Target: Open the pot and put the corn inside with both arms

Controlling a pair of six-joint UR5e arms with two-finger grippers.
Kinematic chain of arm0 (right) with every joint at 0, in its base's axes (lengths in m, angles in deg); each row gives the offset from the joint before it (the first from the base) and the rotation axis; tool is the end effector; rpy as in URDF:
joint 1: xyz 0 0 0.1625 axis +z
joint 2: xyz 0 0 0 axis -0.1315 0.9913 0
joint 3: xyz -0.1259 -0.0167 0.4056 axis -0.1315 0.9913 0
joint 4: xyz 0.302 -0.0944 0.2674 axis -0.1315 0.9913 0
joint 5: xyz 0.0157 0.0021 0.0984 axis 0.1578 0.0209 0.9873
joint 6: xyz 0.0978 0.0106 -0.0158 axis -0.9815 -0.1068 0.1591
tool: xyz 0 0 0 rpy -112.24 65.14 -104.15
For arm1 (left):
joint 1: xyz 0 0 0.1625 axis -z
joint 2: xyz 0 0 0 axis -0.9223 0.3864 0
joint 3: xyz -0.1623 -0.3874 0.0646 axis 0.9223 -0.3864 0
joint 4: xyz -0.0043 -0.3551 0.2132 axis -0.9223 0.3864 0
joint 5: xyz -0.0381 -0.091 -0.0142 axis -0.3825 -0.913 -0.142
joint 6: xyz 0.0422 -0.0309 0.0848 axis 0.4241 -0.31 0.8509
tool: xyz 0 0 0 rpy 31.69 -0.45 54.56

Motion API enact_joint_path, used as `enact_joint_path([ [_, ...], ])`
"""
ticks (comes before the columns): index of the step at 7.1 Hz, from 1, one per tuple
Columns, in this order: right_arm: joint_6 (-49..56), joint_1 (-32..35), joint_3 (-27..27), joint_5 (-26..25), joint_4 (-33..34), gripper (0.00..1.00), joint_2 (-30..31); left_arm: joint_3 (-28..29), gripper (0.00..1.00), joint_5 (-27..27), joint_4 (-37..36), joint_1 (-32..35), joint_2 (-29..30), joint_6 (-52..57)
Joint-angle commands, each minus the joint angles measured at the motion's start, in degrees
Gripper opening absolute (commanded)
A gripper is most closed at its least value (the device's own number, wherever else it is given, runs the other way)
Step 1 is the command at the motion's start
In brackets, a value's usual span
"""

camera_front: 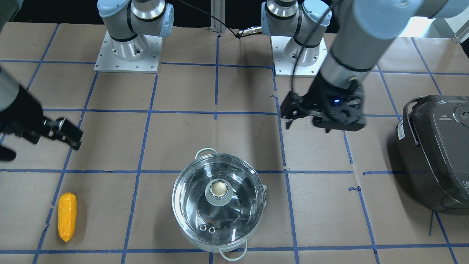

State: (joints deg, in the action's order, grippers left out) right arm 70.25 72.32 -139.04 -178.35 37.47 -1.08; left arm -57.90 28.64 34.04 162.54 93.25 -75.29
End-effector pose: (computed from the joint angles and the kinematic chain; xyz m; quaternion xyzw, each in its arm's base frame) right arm 0.0228 -0.6336 0.4389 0.0600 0.9977 0.0299 0.0063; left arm -0.1899 -0.5692 0.4561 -0.0454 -0.9985 0.0251 0.0194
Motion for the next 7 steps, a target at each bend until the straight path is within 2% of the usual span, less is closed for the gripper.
enact_joint_path([
  [1, 11.2, -3.1, -0.5, 0.1, 10.4, 1.00, -10.0, 5.7, 1.00, -0.1, -7.0, 10.2, 9.4, -8.8],
  [2, 12.5, -3.1, -1.6, 0.1, 18.9, 1.00, -15.0, 11.5, 1.00, 0.4, -6.0, 12.6, 13.6, -10.1],
  [3, 17.0, -3.2, -3.2, 0.0, 24.8, 1.00, -17.9, 14.9, 1.00, 0.0, -6.0, 13.2, 17.1, -10.2],
  [6, 17.7, -4.8, -8.9, 0.0, 30.3, 1.00, -19.4, 16.0, 1.00, 0.5, -7.9, 13.6, 20.4, -9.8],
  [7, 17.7, -5.1, -10.4, 0.3, 31.7, 0.93, -19.4, 15.5, 1.00, 0.7, -7.9, 13.5, 20.3, -9.4],
])
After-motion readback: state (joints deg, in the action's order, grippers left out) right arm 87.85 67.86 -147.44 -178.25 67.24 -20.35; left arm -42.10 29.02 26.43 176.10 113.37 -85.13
